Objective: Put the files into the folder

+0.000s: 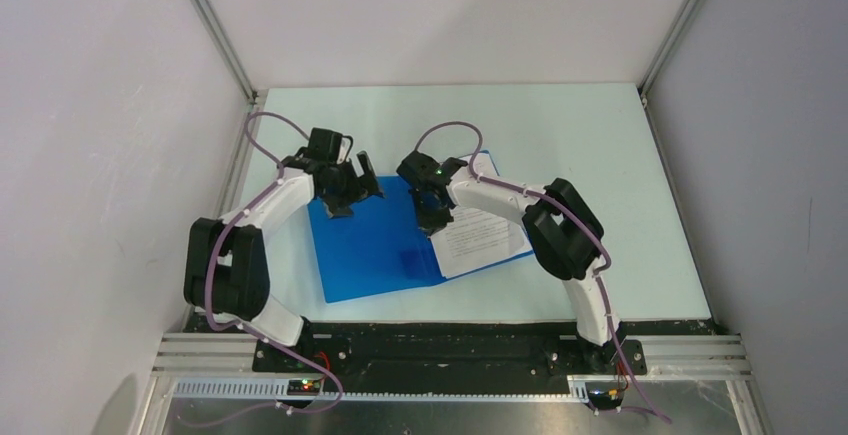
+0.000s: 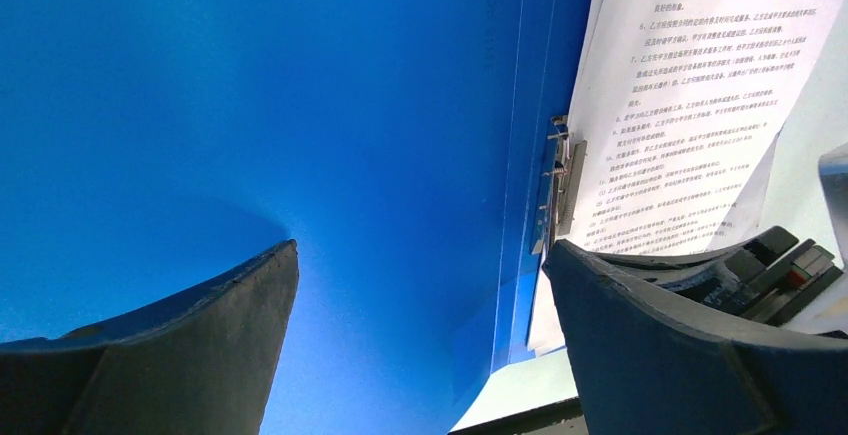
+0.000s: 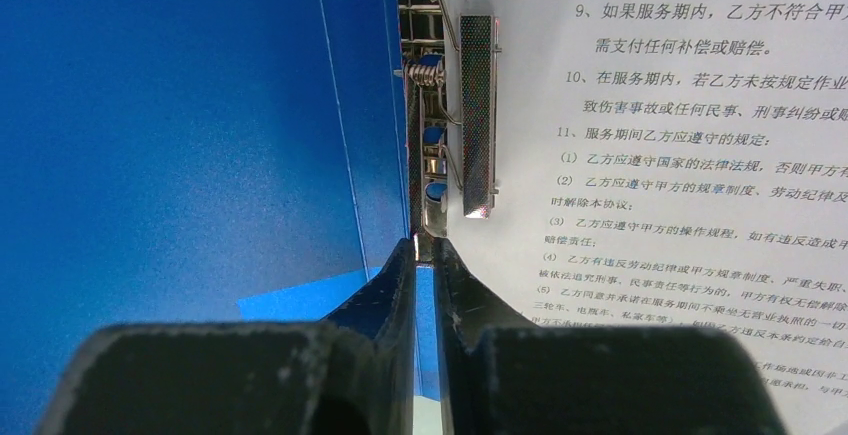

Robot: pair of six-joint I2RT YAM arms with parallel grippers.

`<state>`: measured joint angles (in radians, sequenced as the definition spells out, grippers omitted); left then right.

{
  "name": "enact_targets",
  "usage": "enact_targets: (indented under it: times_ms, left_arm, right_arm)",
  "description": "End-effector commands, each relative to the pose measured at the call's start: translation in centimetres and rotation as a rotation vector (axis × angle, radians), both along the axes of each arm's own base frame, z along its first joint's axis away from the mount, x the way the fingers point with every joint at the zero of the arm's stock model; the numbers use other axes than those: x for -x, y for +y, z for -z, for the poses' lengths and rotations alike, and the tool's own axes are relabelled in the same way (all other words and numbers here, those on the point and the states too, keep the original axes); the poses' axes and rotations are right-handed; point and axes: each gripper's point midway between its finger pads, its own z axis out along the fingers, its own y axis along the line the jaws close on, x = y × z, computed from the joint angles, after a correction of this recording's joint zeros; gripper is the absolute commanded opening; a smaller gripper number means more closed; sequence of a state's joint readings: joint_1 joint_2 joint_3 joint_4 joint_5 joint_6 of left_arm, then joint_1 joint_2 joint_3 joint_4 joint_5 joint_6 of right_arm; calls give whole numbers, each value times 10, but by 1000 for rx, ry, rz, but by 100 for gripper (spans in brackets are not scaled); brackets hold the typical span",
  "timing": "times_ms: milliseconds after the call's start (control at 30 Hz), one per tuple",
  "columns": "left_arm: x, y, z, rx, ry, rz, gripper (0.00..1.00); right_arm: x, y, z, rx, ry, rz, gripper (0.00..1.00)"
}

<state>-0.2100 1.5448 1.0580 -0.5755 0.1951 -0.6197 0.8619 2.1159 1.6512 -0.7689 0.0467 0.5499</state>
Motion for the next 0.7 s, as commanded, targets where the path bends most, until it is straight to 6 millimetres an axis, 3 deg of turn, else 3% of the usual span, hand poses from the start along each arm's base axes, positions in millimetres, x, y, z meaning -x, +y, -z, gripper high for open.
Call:
enact_targets:
  times_ms: [0,667]
  left_arm:
    - [0,-8,5,25,0,13,99]
    - [5,-9,10,30,12,20,98]
  right_arm:
    - [-1,-21,21,65,5,33,12]
    - [11,-31,63,113,58,50,7]
